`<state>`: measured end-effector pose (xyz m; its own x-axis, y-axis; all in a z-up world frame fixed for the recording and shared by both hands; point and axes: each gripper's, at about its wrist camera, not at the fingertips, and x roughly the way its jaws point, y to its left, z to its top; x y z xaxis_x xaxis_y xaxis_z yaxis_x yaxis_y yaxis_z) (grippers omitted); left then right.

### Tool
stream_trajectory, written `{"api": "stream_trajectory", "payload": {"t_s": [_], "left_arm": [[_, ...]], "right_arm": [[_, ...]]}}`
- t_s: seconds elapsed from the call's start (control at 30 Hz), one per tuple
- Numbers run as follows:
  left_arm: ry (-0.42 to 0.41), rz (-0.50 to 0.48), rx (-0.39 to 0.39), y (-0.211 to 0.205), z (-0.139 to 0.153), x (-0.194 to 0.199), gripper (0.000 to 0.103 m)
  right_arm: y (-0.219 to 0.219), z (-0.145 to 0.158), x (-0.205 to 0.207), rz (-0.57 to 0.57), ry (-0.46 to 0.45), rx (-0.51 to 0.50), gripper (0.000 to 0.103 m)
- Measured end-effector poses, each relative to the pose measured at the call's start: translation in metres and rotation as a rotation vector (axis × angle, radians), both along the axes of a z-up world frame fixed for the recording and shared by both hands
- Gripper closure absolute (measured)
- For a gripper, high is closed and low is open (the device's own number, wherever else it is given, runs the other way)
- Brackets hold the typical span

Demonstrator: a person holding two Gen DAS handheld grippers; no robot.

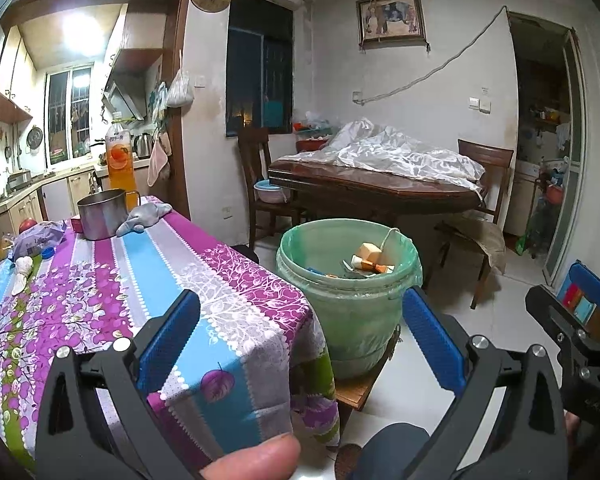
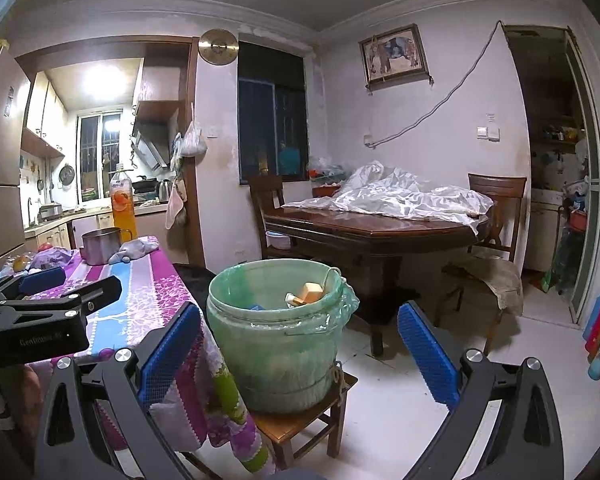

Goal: Collect trash

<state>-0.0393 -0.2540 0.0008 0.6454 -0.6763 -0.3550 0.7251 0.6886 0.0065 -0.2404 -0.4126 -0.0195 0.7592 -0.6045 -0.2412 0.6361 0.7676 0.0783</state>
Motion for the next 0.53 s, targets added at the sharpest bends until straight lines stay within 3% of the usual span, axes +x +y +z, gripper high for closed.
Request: {"api": "stream_trajectory", "payload": {"t_s": [0.37, 0.53], "left_arm": [[0.034, 0.017, 0.022, -0.0016, -0.0066, 0.0083, 0.006], [0.006, -0.004, 0.03, -0.0046, -0.0063, 0.0007, 0.006]], "right_arm": [[-0.0016, 0.0016, 0.0077, 0.014, 0.004, 0.004, 0.005], [-0.002, -0.0009, 0.0099, 0.018, 0.011, 0.007, 0.005]]}}
